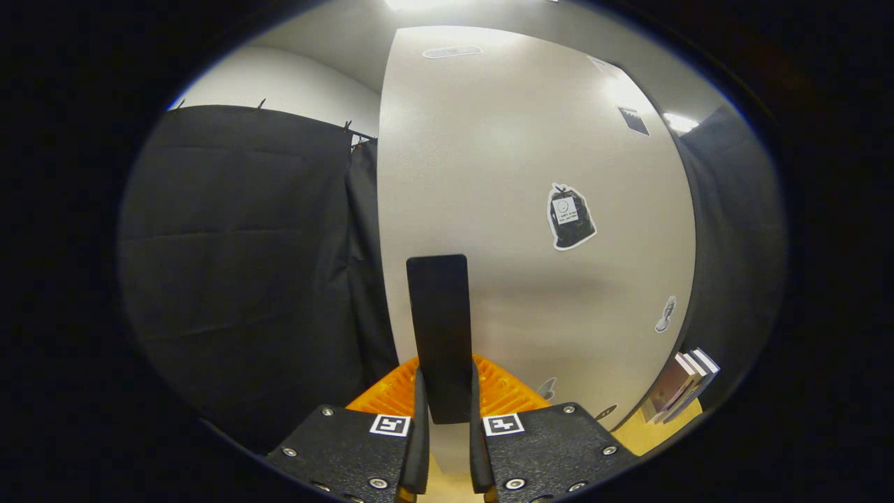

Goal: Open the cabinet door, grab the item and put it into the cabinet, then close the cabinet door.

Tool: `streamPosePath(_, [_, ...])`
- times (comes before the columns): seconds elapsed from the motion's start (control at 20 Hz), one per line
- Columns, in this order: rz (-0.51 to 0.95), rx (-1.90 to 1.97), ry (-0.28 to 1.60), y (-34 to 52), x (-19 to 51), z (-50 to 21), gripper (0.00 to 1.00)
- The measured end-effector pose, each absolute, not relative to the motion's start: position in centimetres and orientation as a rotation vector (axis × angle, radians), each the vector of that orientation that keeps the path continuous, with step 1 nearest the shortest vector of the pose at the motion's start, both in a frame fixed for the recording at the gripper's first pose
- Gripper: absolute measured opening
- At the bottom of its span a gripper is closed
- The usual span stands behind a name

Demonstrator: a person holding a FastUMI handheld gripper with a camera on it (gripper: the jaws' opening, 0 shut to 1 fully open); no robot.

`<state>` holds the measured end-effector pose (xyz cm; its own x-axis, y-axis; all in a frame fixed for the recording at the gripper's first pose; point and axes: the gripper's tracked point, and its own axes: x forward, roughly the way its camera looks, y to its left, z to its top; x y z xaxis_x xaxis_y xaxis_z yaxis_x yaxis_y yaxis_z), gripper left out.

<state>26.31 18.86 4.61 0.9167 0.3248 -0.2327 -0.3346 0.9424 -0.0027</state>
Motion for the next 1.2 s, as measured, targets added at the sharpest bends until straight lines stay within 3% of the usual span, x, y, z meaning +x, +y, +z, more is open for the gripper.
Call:
streamPosePath(0.55, [0.319, -0.04, 0.238, 16.3, 23.2, 5.3, 0.24])
streamPosePath(1.2, [0.185, -0.06, 0.206, 11.8, 20.5, 6.3, 0.23])
